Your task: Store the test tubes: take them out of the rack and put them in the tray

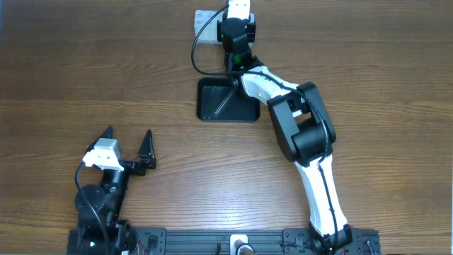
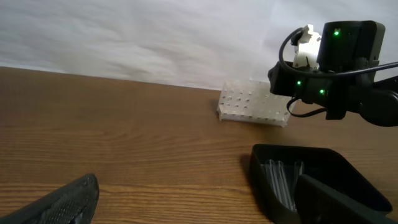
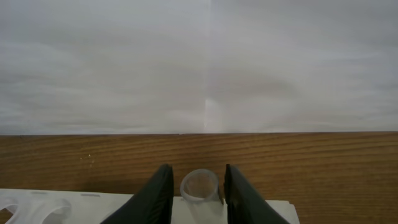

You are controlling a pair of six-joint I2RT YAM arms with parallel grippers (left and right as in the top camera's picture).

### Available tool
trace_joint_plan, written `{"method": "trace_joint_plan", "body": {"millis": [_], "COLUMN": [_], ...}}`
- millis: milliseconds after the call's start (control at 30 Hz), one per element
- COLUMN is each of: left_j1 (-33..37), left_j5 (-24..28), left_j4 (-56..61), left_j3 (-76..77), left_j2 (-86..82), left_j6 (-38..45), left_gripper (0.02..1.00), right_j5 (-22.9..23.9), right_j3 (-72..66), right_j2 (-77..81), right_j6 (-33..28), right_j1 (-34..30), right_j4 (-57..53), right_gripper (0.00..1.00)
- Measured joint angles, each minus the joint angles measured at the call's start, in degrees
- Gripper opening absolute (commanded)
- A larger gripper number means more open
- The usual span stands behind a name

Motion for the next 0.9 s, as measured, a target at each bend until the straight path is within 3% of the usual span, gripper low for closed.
{"method": "trace_joint_plan", "body": {"millis": [900], "left_j1": [0.0], "left_j5": [0.0], "left_j4": [0.0], "left_j3": [0.0], "left_j2": [0.0], "left_j6": [0.0], "left_gripper": [1.0], "right_j5": [0.31], "right_j3": [0.33], "right_j2": [0.0], "right_j6": [-0.17], "right_j1": [0.11], "right_j4": [0.15], "right_gripper": [0.064]}}
